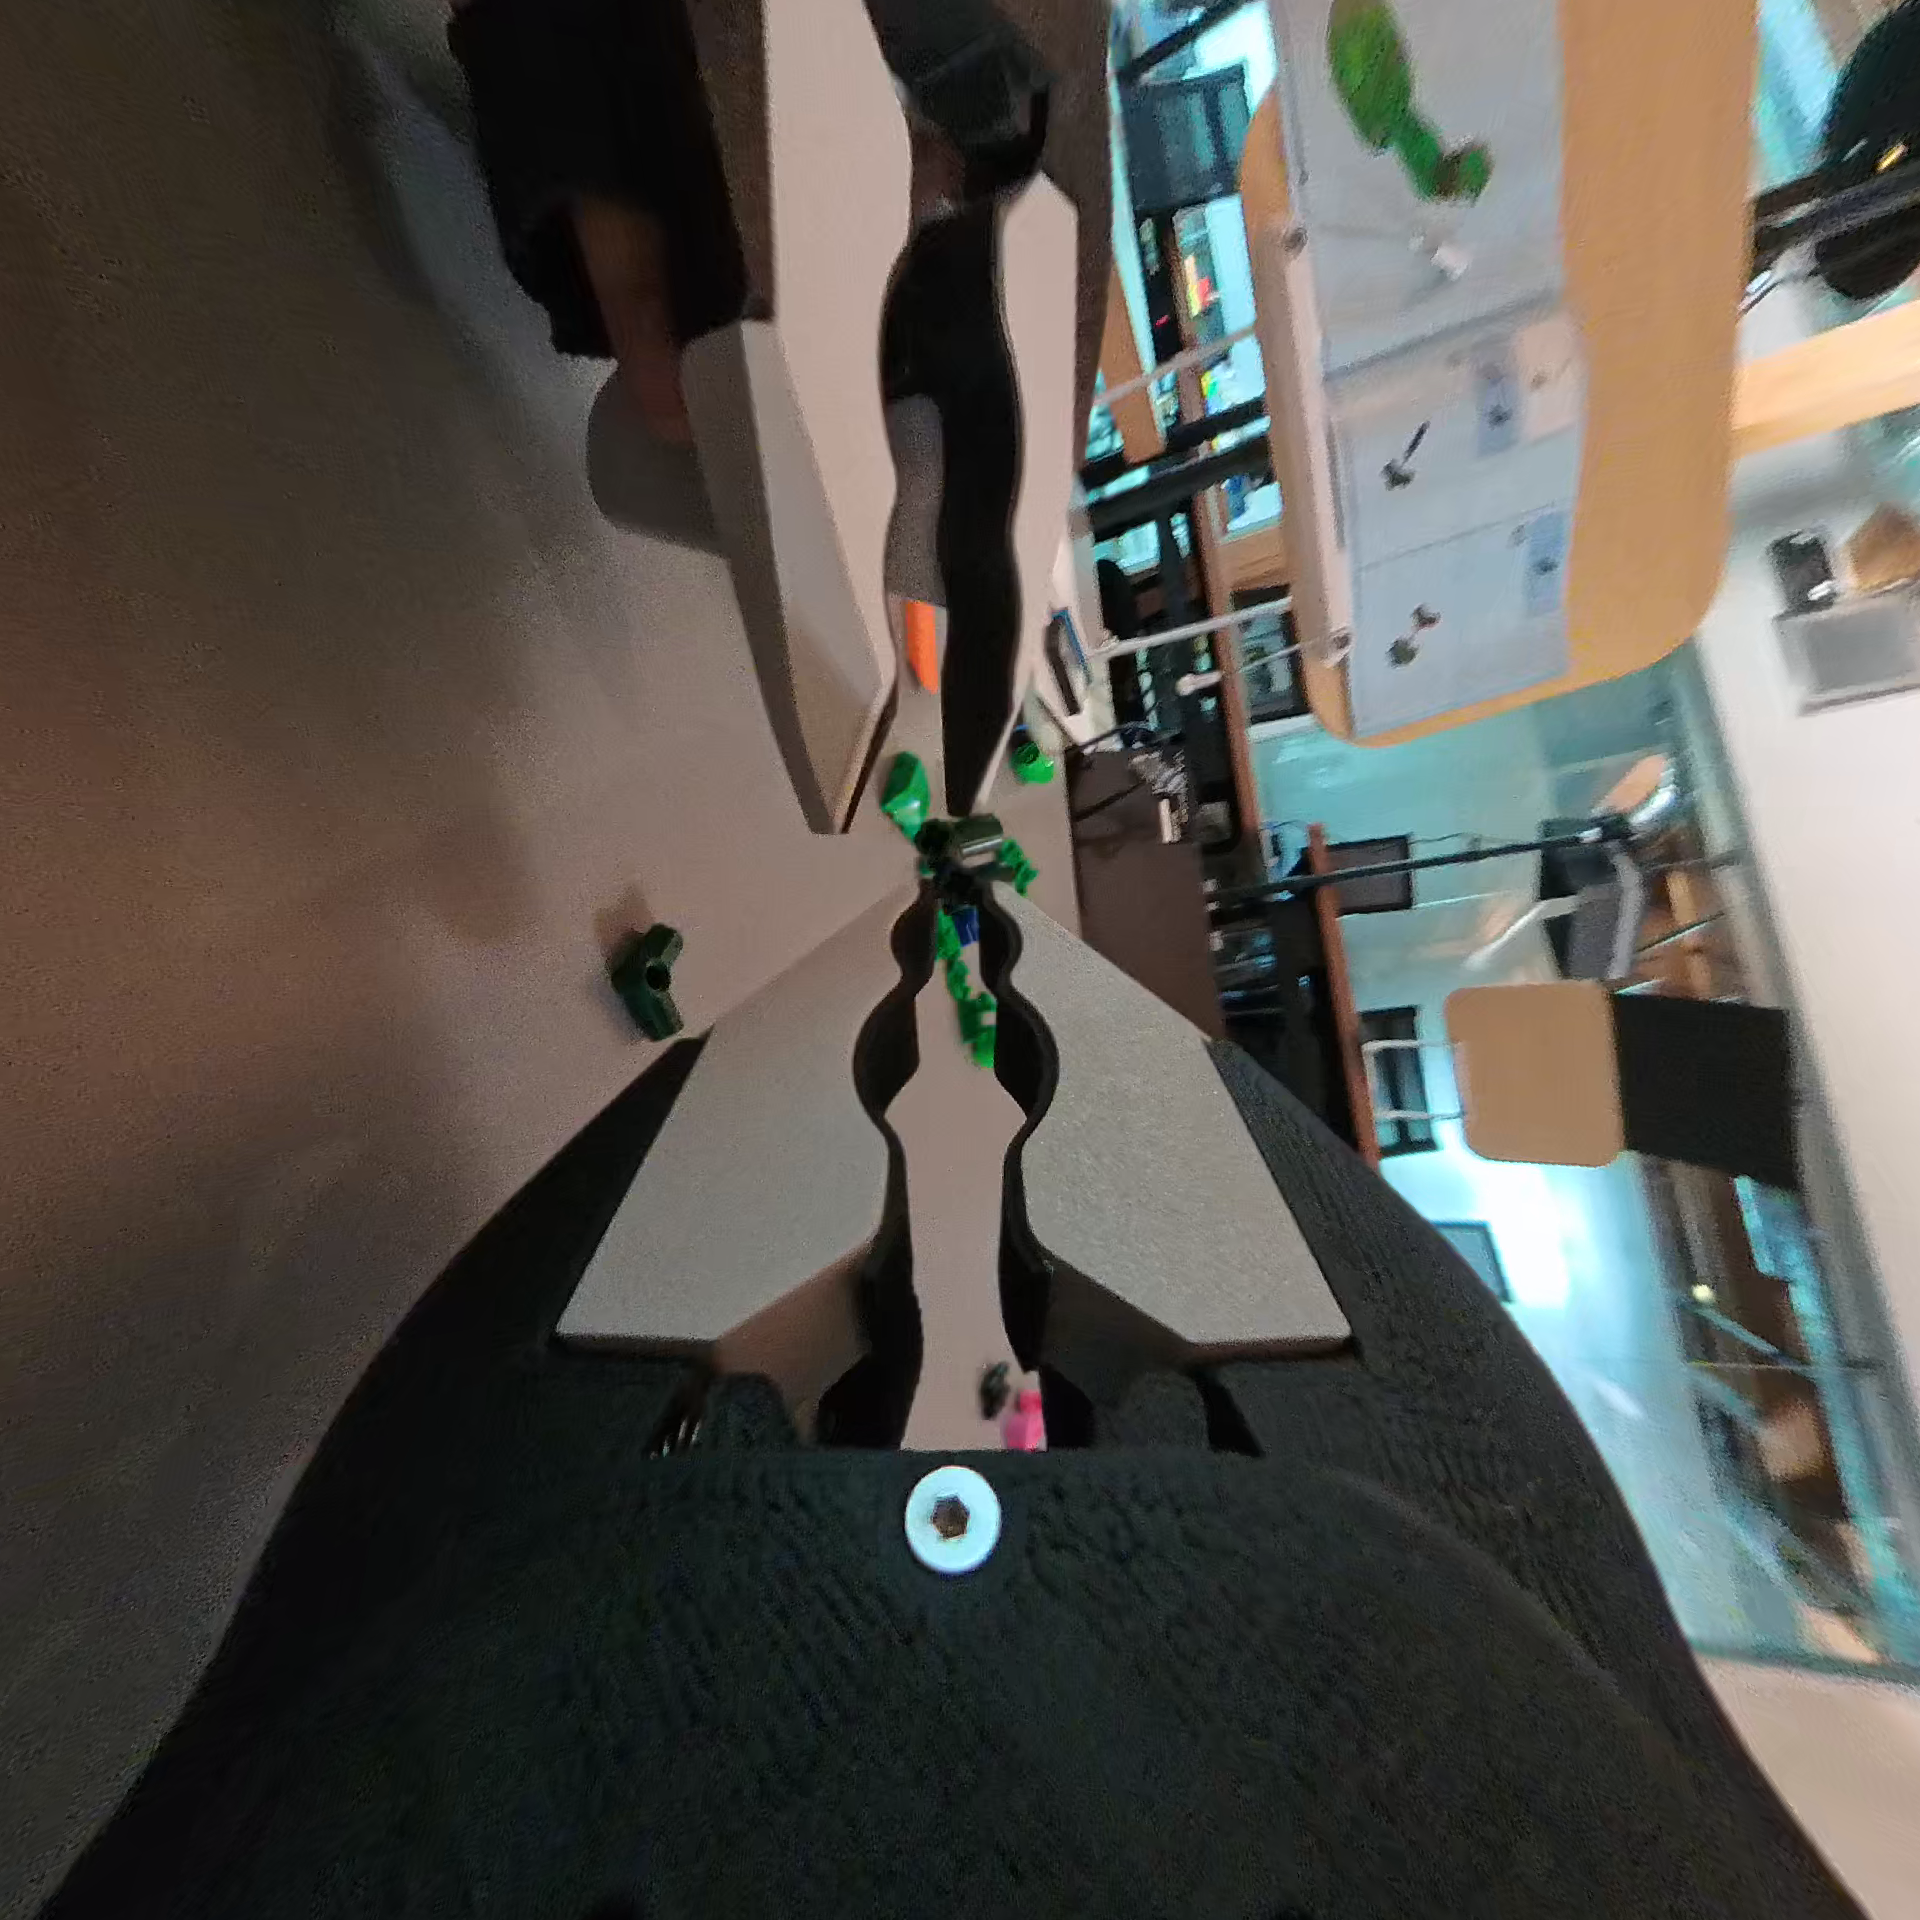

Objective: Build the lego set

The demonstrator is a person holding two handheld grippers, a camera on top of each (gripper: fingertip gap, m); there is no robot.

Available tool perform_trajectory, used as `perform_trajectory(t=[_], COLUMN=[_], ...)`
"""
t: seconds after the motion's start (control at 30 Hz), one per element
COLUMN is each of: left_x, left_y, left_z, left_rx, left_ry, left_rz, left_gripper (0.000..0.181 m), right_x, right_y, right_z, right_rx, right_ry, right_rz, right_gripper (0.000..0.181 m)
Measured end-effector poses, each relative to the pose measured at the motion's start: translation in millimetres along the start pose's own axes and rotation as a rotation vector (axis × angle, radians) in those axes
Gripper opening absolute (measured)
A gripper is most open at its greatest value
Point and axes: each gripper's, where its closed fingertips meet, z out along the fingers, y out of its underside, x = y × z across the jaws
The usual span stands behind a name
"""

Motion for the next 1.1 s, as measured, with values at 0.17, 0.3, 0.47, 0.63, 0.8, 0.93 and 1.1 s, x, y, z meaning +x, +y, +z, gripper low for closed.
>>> perform_trajectory(t=[0.17,0.3,0.47,0.63,0.8,0.93,1.1], left_x=[1,6,6,3,0,3,11], left_y=[-7,-11,-15,-21,-20,-20,-23], left_z=[-5,-8,-13,-17,-19,-19,-22], left_rx=[0.042,0.077,0.117,0.145,0.138,0.141,0.175], left_ry=[-0.011,0.032,0.041,-0.037,-0.044,-0.029,0.047], left_rz=[-0.04,-0.033,-0.008,0.105,0.12,0.128,0.123], left_gripper=[0.035,0.025,0.022,0.019,0.013,0.013,0.014], right_x=[6,4,5,9,9,9,9], right_y=[-27,-33,-37,-39,-38,-40,-42], right_z=[-10,-13,-14,-16,-17,-19,-26], right_rx=[0.114,0.144,0.168,0.175,0.181,0.224,0.286], right_ry=[0.069,0.073,0.055,0.053,0.026,-0.047,-0.12], right_rz=[-0.079,-0.111,-0.049,-0.01,0.026,0.146,0.24], right_gripper=[0.005,0.005,0.005,0.005,0.008,0.012,0.028])
